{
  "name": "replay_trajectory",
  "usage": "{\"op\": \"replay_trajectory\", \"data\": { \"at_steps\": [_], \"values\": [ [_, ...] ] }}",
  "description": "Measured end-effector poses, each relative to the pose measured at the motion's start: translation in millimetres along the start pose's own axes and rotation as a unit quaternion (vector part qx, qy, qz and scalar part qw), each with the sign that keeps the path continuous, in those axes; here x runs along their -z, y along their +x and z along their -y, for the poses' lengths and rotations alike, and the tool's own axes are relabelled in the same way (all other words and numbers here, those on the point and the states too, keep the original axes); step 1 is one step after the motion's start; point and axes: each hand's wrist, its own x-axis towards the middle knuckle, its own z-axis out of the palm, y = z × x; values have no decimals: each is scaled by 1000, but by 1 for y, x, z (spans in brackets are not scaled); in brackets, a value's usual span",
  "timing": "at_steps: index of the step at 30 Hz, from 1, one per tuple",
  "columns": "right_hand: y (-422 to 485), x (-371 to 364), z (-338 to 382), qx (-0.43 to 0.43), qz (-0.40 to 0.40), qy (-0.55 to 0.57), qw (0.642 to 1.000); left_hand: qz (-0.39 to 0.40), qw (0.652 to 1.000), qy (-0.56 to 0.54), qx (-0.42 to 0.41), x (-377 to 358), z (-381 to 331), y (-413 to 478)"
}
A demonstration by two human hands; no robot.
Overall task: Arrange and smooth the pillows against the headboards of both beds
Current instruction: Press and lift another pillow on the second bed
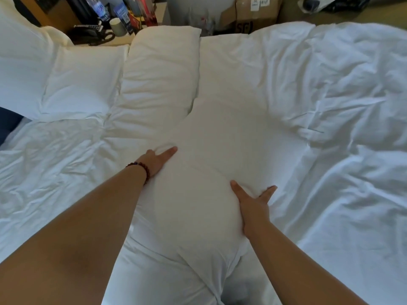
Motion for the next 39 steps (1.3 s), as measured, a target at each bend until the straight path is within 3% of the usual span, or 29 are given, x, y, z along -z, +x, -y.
{"op": "replay_trajectory", "data": {
  "at_steps": [5,11,17,23,29,32,37,39],
  "values": [
    [-8,3,-1,43,-18,33,998,-9,1000,-13,-23,-1,5,-11],
    [-44,3,8,126,-34,62,990,-80,974,-176,-122,18,23,-73],
    [-115,-36,28,240,69,53,967,-224,923,-288,-120,80,89,-148],
    [-207,-118,30,306,179,36,934,-364,847,-372,-110,139,191,-233],
    [-308,-223,-3,257,312,42,914,-502,766,-384,-113,214,303,-306],
    [-358,-270,-16,232,363,-8,903,-552,736,-371,-126,245,333,-331],
    [-436,-331,-31,310,441,-97,837,-572,740,-321,-151,254,350,-335],
    [-451,-350,-34,298,463,-100,829,-575,745,-301,-152,259,357,-331]
  ]
}}
